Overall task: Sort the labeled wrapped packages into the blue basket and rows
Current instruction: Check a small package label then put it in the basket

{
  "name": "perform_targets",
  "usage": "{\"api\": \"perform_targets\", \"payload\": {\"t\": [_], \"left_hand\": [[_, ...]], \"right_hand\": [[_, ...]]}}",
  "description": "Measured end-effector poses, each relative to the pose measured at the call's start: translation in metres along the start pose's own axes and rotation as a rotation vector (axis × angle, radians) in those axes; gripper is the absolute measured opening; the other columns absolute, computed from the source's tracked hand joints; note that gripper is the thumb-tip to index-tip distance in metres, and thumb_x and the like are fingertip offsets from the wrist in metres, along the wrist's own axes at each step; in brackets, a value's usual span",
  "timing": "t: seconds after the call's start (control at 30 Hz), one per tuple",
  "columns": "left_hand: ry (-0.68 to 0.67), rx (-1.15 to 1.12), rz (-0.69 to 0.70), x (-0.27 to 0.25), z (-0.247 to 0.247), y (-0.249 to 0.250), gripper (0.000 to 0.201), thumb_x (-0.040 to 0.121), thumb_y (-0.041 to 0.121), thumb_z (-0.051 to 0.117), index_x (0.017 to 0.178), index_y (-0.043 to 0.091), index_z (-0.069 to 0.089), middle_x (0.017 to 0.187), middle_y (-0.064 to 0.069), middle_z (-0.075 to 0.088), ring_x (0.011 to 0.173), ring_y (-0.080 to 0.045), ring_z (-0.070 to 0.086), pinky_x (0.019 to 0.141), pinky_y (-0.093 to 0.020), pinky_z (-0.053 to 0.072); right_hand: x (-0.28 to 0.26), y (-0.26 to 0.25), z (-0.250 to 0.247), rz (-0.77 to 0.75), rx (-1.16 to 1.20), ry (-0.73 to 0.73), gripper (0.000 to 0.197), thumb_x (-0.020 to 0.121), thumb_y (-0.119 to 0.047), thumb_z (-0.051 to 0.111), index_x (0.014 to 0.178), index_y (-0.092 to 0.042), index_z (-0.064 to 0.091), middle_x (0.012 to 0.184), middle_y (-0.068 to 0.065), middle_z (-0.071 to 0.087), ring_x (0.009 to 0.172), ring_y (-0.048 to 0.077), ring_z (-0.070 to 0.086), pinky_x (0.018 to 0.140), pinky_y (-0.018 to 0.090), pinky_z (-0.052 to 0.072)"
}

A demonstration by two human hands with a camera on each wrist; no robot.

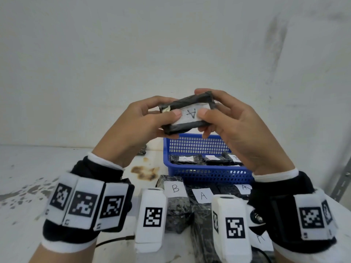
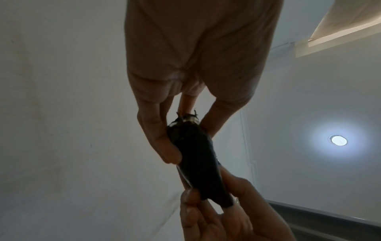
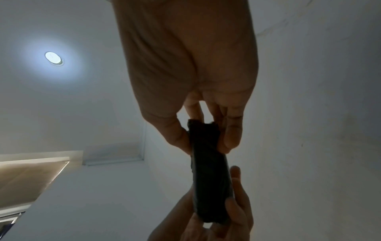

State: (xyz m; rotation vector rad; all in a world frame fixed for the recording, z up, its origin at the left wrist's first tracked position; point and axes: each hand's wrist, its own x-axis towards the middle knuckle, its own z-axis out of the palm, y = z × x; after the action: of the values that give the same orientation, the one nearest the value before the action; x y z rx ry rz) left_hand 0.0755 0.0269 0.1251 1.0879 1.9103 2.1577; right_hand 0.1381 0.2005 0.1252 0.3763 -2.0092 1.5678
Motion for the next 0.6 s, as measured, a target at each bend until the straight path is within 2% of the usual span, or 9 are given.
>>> {"api": "perform_targets", "payload": {"t": [0.1,0.3,0.4,0.5,0.6], "left_hand": [[0.005,0.014,0.025,-0.0004,-0.0002,-0.0005,0.02,0.089,0.009,0.062,0.108,0.01,0.07,0.093,-0.012,0.072,0.08,-0.019,0.069,0.065,-0.024,0.056],[0.009,0.052,0.053,-0.0018,0.0004,0.0006,0.025,0.084,0.02,0.066,0.108,0.013,0.071,0.093,-0.015,0.072,0.078,-0.016,0.067,0.065,-0.024,0.054],[0.005,0.075,0.053,-0.0025,0.0014,0.001,0.022,0.087,0.018,0.065,0.108,0.016,0.071,0.089,-0.009,0.073,0.073,-0.013,0.066,0.064,-0.021,0.052],[0.009,0.082,0.032,-0.0031,0.0031,0.0016,0.026,0.085,0.028,0.064,0.108,0.017,0.07,0.089,-0.005,0.072,0.069,-0.018,0.069,0.054,-0.023,0.053],[0.019,0.093,0.035,-0.0036,0.0023,0.0021,0.023,0.089,0.022,0.062,0.111,0.019,0.067,0.084,0.003,0.07,0.059,-0.024,0.068,0.046,-0.024,0.051]], "right_hand": [[0.0002,0.0001,0.0012,0.01,-0.015,0.005,0.028,0.093,-0.007,0.065,0.119,-0.018,0.068,0.092,0.007,0.072,0.068,0.015,0.063,0.064,0.025,0.054],[-0.0013,-0.0002,0.0001,-0.008,-0.019,-0.018,0.023,0.089,-0.01,0.07,0.111,-0.019,0.07,0.086,0.004,0.072,0.067,0.017,0.062,0.06,0.024,0.054],[-0.0015,-0.001,0.0005,-0.012,-0.016,-0.007,0.023,0.084,-0.024,0.071,0.106,-0.02,0.071,0.084,0.004,0.072,0.066,0.015,0.062,0.056,0.025,0.054],[-0.002,-0.0013,0.0023,-0.022,-0.014,0.012,0.027,0.08,-0.03,0.07,0.105,-0.02,0.071,0.085,0.003,0.071,0.069,0.014,0.063,0.057,0.026,0.054],[-0.0014,-0.0007,0.0037,-0.008,0.007,0.025,0.034,0.078,-0.042,0.066,0.105,-0.023,0.071,0.095,0.014,0.073,0.078,0.016,0.067,0.061,0.027,0.053]]}}
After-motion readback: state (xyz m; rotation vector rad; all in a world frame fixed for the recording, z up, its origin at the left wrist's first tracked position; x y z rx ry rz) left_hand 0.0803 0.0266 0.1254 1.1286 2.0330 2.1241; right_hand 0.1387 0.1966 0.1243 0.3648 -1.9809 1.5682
